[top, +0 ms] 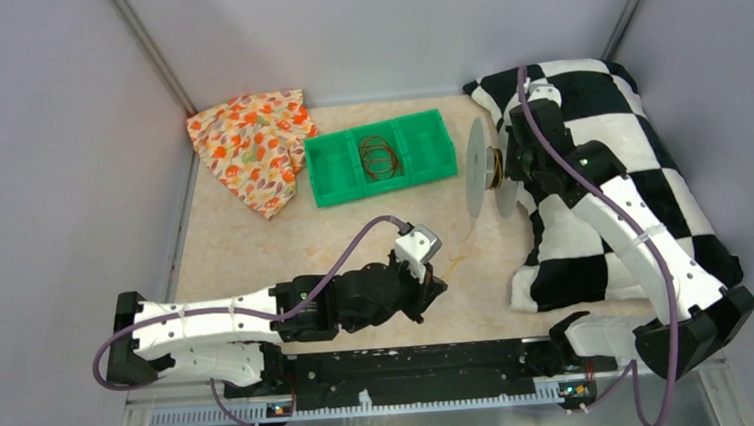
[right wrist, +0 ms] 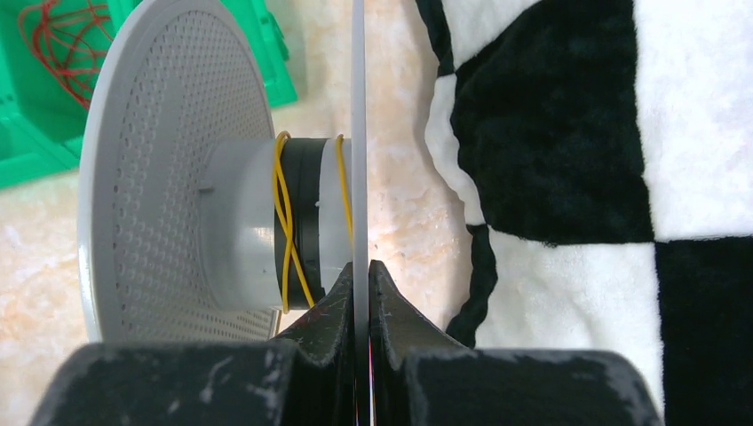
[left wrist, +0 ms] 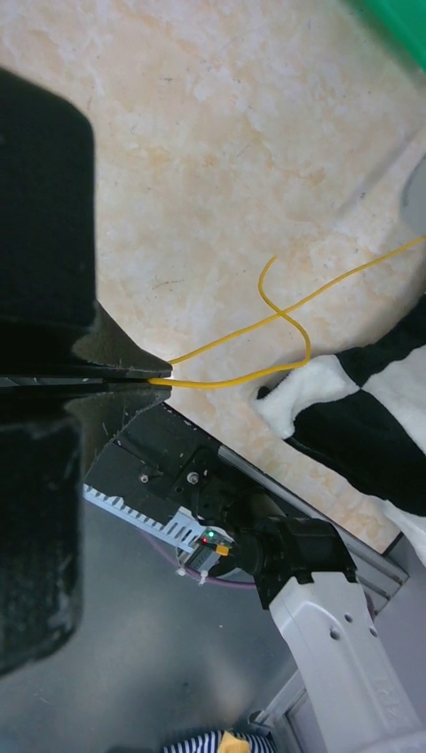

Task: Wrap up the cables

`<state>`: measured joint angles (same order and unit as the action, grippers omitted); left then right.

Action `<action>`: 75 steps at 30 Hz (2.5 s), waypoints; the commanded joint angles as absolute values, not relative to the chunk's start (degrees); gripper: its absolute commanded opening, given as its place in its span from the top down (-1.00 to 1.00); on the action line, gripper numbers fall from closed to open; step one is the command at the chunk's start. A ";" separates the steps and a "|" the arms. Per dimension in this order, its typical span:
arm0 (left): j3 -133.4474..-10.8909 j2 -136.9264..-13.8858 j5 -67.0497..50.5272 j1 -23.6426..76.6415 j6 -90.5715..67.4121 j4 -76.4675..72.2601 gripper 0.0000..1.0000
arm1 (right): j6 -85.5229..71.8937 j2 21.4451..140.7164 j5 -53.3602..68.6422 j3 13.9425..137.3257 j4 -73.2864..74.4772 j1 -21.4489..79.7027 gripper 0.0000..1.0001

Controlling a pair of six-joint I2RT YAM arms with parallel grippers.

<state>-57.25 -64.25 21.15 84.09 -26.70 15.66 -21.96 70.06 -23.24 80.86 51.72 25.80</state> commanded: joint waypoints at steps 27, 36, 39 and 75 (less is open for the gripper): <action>-72.98 -77.49 18.35 69.84 0.44 -19.05 1.00 | -19.32 58.29 -3.41 73.81 61.11 31.18 1.00; -79.37 -80.64 15.66 65.99 1.34 -20.25 1.00 | -18.98 56.93 -4.88 69.92 62.58 31.22 1.00; -80.81 -81.52 15.46 64.19 1.33 -19.88 1.00 | -18.84 56.47 -4.53 70.07 62.93 31.24 1.00; -58.28 -81.74 3.97 47.51 -34.05 -29.80 1.00 | -34.01 49.86 -3.81 79.52 42.47 31.26 1.00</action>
